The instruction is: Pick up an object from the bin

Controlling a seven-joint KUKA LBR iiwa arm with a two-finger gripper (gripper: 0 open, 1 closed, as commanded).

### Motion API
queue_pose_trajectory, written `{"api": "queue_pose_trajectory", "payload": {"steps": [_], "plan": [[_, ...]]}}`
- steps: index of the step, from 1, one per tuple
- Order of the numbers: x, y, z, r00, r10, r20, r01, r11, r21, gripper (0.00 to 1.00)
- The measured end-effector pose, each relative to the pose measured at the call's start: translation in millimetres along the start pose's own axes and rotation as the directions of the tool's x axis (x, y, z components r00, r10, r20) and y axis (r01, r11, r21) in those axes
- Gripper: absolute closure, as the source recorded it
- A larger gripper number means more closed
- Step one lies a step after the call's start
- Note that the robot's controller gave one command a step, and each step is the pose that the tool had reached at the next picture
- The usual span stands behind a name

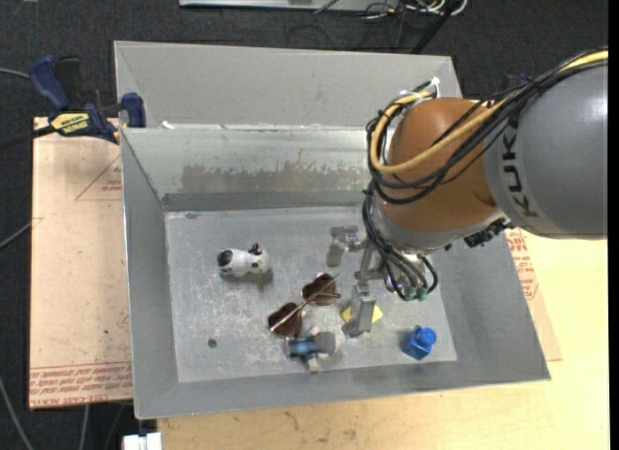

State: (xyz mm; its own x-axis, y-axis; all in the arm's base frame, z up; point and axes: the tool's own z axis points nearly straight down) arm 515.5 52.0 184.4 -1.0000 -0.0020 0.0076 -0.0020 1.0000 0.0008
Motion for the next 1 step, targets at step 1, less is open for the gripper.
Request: {"api": "queue_pose_trajectory", "payload": {"steps": [1], "plan": [[-1.8,-0.3,-4.0,1.000,0.002,0.008,-0.002,1.000,0.000,0.00]]}}
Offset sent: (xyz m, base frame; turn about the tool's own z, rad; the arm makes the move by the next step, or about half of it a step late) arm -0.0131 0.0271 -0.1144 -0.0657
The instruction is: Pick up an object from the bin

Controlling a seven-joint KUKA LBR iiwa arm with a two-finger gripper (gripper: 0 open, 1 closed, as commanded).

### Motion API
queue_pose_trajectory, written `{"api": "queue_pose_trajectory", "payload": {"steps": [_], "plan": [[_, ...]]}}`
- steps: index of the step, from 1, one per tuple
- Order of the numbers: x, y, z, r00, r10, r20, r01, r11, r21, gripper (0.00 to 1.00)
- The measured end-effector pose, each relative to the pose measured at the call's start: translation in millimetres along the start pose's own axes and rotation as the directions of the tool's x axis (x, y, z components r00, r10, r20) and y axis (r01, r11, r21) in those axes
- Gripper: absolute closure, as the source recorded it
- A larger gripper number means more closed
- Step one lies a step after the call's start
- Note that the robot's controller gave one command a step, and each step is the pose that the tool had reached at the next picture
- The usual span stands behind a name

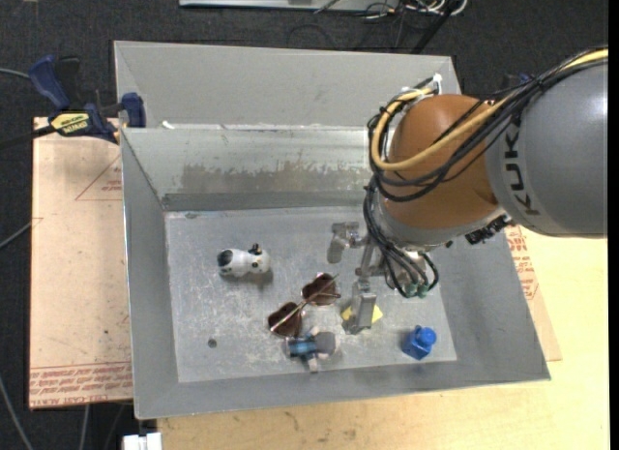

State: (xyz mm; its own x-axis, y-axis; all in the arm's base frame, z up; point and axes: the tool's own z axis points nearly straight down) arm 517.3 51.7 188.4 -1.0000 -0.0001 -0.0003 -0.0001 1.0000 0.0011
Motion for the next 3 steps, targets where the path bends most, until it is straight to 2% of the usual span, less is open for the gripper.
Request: {"api": "queue_pose_trajectory", "payload": {"steps": [1,2,3], "plan": [[9.5,20.2,84.6,0.999,-0.049,0.004,0.049,0.999,0.000,0.00],[12.2,21.1,86.9,0.999,-0.053,-0.003,0.053,0.999,0.000,0.00],[11.5,22.7,66.2,0.997,-0.081,0.003,0.081,0.997,0.000,0.00]]}}
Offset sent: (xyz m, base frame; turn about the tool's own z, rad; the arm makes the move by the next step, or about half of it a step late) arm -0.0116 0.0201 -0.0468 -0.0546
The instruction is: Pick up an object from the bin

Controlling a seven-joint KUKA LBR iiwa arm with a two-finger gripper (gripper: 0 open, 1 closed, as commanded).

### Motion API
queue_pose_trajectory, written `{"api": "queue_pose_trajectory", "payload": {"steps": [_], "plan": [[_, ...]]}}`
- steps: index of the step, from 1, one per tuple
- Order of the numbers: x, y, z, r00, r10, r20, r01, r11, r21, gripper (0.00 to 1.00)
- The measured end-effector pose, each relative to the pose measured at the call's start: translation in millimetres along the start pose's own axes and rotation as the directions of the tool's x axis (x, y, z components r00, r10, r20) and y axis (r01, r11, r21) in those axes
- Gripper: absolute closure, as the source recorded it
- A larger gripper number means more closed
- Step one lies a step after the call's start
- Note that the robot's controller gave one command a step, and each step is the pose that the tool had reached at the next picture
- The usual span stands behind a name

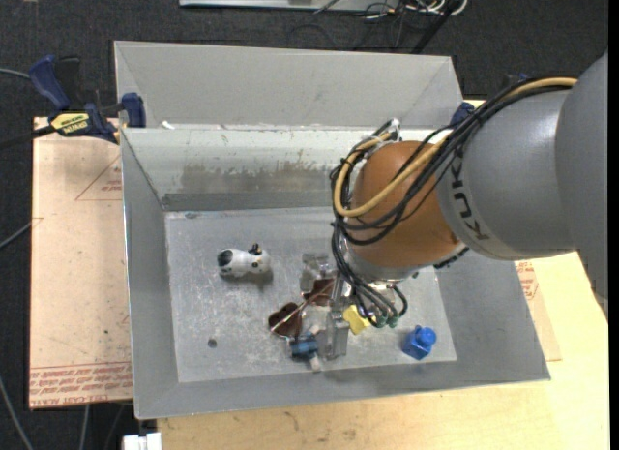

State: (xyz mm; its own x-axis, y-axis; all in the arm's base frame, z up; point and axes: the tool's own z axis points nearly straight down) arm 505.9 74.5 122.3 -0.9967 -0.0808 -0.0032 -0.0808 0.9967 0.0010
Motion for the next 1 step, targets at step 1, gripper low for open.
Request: {"api": "queue_pose_trajectory", "payload": {"steps": [1], "plan": [[5.7,0.6,54.9,0.995,-0.102,-0.003,0.102,0.995,-0.001,0.00]]}}
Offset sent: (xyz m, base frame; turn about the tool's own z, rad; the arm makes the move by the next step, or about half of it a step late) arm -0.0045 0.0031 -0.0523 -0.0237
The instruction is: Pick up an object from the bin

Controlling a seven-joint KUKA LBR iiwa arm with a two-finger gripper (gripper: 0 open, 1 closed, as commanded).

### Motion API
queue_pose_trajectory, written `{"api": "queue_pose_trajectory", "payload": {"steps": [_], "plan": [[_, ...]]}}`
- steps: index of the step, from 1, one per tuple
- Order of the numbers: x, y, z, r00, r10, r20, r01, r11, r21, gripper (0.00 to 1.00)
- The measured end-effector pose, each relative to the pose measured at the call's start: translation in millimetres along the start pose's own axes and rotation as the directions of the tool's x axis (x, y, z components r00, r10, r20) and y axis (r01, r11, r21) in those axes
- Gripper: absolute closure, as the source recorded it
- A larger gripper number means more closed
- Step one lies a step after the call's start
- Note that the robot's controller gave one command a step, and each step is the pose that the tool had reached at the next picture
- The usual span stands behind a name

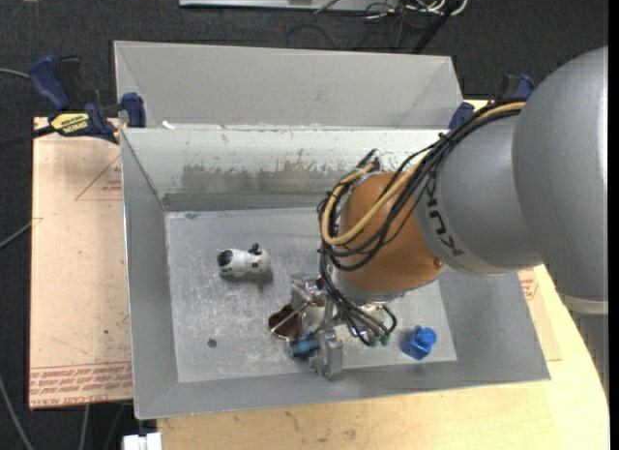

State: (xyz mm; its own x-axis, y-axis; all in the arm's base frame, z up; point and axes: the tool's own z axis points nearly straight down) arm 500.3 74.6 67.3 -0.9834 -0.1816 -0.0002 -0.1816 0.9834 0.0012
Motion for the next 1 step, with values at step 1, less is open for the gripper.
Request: {"api": "queue_pose_trajectory", "payload": {"steps": [1], "plan": [[-3.2,3.2,-3.5,0.997,0.079,0.005,-0.079,0.997,-0.001,1.00]]}}
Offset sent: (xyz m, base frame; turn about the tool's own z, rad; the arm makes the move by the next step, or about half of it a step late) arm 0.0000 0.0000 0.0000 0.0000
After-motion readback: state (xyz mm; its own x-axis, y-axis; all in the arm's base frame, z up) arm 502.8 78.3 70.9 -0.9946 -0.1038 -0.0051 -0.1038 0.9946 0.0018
